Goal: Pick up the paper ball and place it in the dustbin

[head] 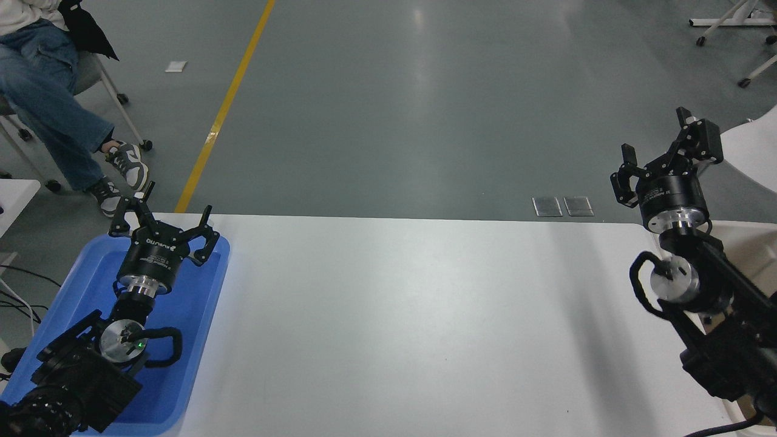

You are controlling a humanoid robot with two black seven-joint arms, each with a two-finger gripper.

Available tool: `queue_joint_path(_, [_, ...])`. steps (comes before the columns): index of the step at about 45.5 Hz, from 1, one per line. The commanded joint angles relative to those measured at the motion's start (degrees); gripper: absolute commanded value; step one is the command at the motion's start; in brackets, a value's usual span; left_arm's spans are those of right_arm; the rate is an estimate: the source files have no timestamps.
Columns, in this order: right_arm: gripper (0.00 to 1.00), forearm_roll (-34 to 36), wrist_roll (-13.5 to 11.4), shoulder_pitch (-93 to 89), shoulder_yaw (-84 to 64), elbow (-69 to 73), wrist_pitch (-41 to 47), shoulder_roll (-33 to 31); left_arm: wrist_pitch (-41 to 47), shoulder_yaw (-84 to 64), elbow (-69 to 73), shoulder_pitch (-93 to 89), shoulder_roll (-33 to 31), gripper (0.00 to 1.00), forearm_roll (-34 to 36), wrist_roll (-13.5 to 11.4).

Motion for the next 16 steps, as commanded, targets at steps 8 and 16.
queue_joint_path(8, [1.00,-2.4,1.7,-4.9,-0.9,-2.7,1.9,2.9,0.0,0.0,0.0,0.0,0.0,1.00,0.0,0.0])
queue_joint_path(16, [1.00,-2.4,1.7,-4.3,-0.9,-2.4,1.9,2.9,0.0,0.1,0.0,0.0,0.0,1.00,0.0,0.0])
